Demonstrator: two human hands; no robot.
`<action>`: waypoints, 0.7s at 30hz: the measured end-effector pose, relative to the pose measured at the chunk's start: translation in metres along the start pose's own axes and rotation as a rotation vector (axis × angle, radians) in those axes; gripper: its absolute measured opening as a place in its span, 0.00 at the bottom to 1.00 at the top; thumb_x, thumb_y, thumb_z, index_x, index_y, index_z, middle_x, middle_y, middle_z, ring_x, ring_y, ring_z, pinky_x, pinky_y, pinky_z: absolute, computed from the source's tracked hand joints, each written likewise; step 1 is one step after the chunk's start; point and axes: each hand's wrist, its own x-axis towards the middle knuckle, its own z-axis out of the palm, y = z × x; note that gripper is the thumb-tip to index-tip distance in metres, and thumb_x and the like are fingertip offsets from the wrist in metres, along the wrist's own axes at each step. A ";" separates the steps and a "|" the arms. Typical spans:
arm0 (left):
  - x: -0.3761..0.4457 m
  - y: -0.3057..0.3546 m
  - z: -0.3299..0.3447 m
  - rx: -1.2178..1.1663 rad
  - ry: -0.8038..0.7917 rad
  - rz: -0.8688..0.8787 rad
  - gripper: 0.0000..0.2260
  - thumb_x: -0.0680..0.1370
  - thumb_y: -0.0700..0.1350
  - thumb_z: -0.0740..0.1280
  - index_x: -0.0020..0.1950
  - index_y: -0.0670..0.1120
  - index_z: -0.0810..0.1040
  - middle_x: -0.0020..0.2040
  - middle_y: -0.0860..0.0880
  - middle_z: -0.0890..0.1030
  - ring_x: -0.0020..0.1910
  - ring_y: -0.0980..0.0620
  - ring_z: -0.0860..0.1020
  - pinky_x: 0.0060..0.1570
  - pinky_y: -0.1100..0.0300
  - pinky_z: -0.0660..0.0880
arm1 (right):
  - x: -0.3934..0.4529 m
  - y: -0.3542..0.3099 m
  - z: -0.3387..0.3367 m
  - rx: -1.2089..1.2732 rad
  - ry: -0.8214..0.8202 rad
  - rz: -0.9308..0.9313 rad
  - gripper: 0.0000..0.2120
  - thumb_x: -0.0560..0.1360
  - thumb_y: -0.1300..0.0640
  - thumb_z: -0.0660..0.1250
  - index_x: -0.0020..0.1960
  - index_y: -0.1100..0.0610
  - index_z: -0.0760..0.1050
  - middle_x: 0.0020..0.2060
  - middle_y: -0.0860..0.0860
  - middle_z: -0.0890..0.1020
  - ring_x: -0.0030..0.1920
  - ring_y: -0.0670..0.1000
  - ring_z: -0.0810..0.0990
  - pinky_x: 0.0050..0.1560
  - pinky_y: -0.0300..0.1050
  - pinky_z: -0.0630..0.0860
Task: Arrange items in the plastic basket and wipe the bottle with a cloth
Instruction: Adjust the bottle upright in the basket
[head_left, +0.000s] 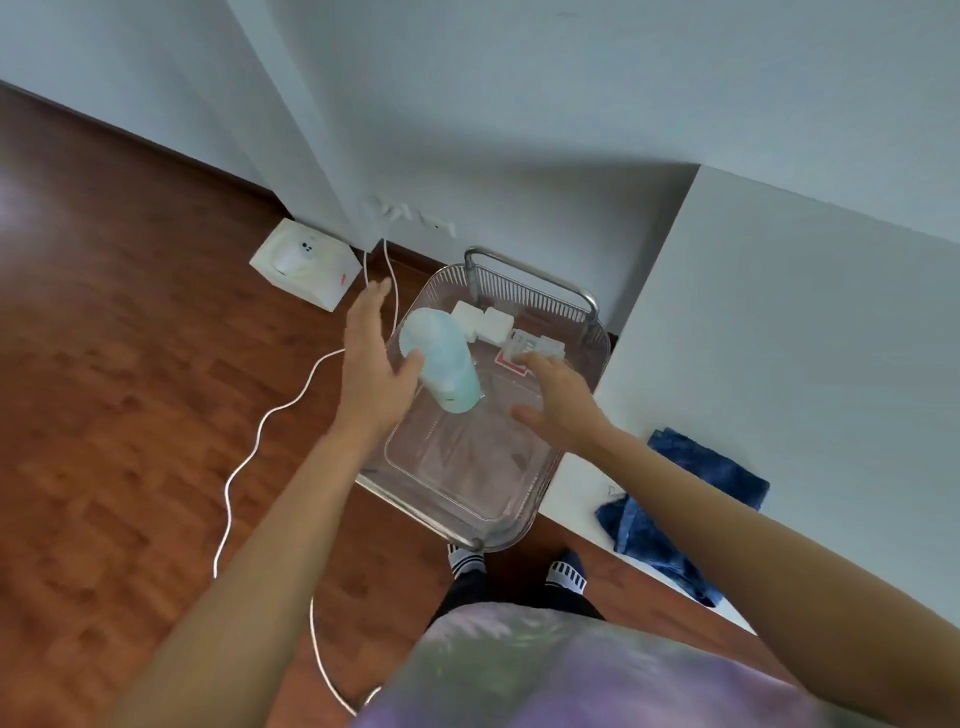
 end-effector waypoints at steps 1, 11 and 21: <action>0.012 -0.004 -0.007 0.018 -0.126 0.016 0.33 0.76 0.35 0.69 0.78 0.45 0.60 0.78 0.46 0.62 0.77 0.51 0.60 0.75 0.63 0.59 | 0.013 -0.009 0.008 0.007 -0.046 0.009 0.32 0.71 0.56 0.73 0.71 0.56 0.65 0.68 0.57 0.72 0.68 0.57 0.69 0.68 0.52 0.66; 0.031 -0.029 -0.027 0.030 -0.306 0.105 0.20 0.72 0.47 0.75 0.62 0.52 0.75 0.56 0.56 0.79 0.54 0.57 0.77 0.53 0.61 0.78 | 0.070 -0.031 0.052 0.217 -0.156 0.151 0.35 0.72 0.62 0.71 0.75 0.53 0.61 0.68 0.55 0.74 0.64 0.57 0.75 0.66 0.56 0.70; 0.006 -0.051 -0.025 -0.338 -0.348 -0.266 0.25 0.75 0.54 0.72 0.70 0.58 0.69 0.65 0.57 0.73 0.63 0.52 0.76 0.58 0.61 0.78 | 0.085 -0.037 0.077 0.681 -0.207 0.338 0.19 0.82 0.60 0.54 0.72 0.55 0.68 0.64 0.55 0.74 0.54 0.51 0.74 0.42 0.40 0.75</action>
